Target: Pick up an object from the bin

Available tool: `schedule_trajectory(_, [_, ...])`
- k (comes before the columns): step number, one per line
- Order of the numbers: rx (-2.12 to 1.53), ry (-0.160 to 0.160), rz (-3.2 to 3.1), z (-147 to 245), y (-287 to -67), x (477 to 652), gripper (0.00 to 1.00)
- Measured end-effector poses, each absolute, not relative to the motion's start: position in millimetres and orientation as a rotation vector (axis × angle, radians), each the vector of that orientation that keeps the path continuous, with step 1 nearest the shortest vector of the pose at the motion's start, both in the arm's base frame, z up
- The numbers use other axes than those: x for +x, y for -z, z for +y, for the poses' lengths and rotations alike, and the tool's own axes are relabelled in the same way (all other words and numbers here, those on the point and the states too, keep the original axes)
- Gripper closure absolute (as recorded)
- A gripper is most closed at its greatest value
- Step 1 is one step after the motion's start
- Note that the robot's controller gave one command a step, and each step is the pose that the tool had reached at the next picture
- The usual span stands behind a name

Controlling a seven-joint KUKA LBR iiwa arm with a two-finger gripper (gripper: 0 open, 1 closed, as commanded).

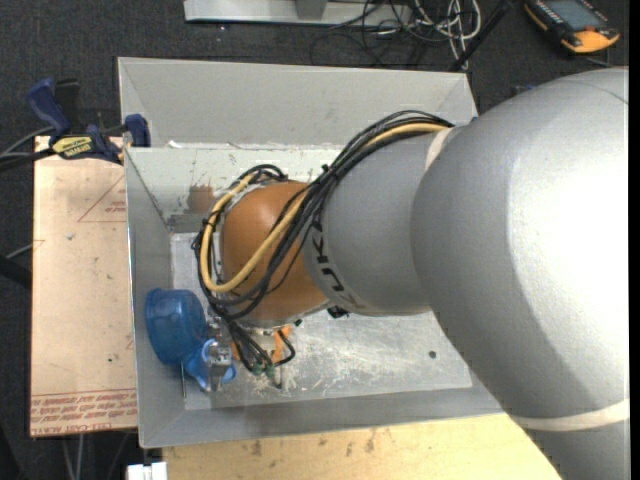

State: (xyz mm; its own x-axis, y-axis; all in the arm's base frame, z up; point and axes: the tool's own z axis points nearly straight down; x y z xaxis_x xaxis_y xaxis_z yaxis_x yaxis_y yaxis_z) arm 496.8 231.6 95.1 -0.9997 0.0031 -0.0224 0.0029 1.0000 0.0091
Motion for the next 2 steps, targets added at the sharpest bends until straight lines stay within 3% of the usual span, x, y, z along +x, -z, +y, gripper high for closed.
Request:
schedule_trajectory(1, [-0.122,-0.009,3.131,229,-96,509.3,1.0])
schedule_trajectory(2, [-0.314,0.001,3.128,228,-139,543.8,1.0])
